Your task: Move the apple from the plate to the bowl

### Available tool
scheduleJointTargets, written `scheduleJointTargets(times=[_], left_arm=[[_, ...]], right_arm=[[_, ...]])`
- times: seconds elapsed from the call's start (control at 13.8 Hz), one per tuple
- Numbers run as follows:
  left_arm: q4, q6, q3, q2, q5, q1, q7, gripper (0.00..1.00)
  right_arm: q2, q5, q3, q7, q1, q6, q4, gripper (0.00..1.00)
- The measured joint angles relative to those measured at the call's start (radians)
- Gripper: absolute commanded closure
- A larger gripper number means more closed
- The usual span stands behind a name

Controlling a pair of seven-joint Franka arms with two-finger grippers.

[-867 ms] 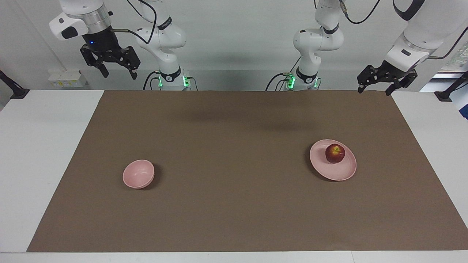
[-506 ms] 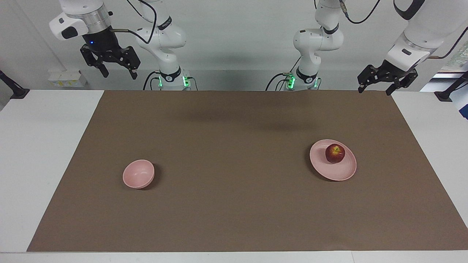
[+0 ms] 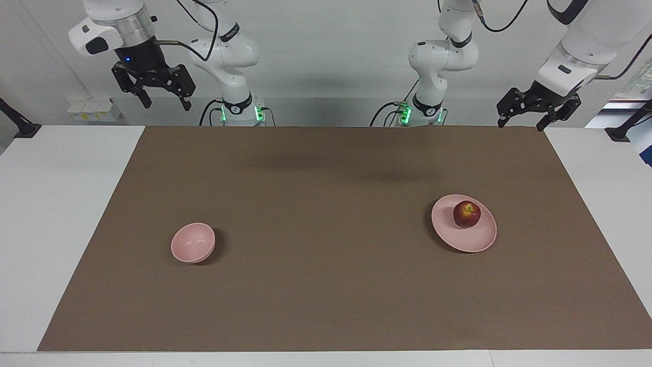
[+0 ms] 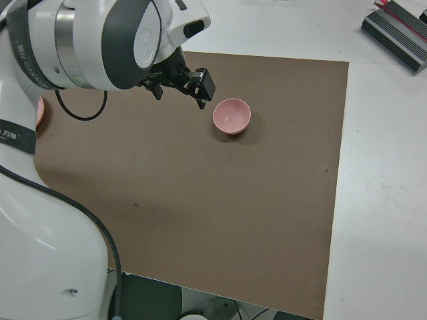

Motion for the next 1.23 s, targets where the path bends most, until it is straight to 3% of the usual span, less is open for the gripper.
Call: scheduleJointTargets(times=[0.8, 1.23], left_arm=[[0.000, -0.036, -0.004, -0.006, 0.000, -0.001, 0.000, 0.00], [-0.001, 0.016, -0.006, 0.005, -0.004, -0.002, -0.005, 0.00]], right_arm=[[0.000, 0.000, 0.000, 0.000, 0.000, 0.000, 0.000, 0.00], [0.000, 0.000, 0.000, 0.000, 0.000, 0.000, 0.000, 0.00]])
